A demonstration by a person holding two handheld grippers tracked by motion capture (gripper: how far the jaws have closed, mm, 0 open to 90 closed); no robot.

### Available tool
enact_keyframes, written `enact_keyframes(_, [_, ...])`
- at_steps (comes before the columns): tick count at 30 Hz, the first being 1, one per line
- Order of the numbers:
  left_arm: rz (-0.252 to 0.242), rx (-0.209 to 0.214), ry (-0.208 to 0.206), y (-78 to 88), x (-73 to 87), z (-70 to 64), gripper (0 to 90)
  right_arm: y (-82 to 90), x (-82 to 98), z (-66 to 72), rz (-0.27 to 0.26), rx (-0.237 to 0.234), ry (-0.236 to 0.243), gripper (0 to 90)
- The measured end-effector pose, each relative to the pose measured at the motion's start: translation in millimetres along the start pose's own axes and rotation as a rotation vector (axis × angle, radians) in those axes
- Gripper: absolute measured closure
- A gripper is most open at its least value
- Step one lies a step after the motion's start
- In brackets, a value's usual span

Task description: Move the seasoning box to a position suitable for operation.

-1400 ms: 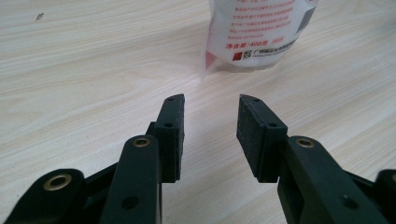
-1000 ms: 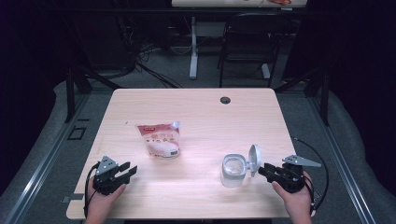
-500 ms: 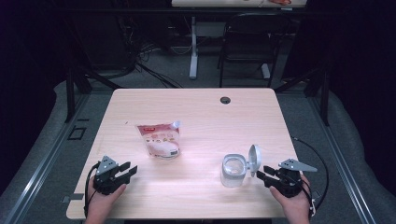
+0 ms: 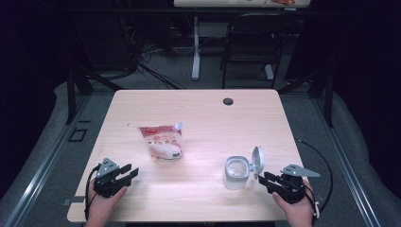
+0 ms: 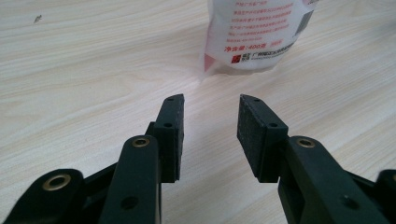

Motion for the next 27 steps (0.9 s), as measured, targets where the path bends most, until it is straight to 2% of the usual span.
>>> enact_keyframes(3, [0.001, 0.003, -0.007, 0.4, -0.3, -0.9, 61.6, -3.3, 0.5, 4.1, -0.002, -0.015, 0.009, 68.3])
enact_keyframes(7, [0.000, 0.000, 0.002, 0.0, 0.0, -0.3, 61.6, -7.9, 1.9, 5.5, 0.010, -0.012, 0.022, 70.9])
enact_keyframes(14, [0.002, 0.001, -0.008, -0.4, -0.1, -0.2, 61.7, -16.3, 0.7, 5.0, 0.027, 0.023, 0.040, 80.7])
enact_keyframes(22, [0.004, 0.002, -0.009, -0.5, -0.1, -0.6, 61.7, -18.9, -2.5, 4.0, 0.030, 0.046, 0.069, 81.6])
enact_keyframes(27, [0.002, 0.001, -0.009, -0.8, -0.1, -0.8, 61.7, -21.4, -4.6, 1.6, 0.021, 0.044, 0.057, 81.3])
Point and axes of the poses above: each handheld gripper's, and its own axes: y roughly backward along the jaws, x roughly out of its underside, z roughly to its left, the point moved 10 cm from there along -y, roughly forward along the jaws, and after that the axes turned 1 degree about -x, right-handed, at the moved point
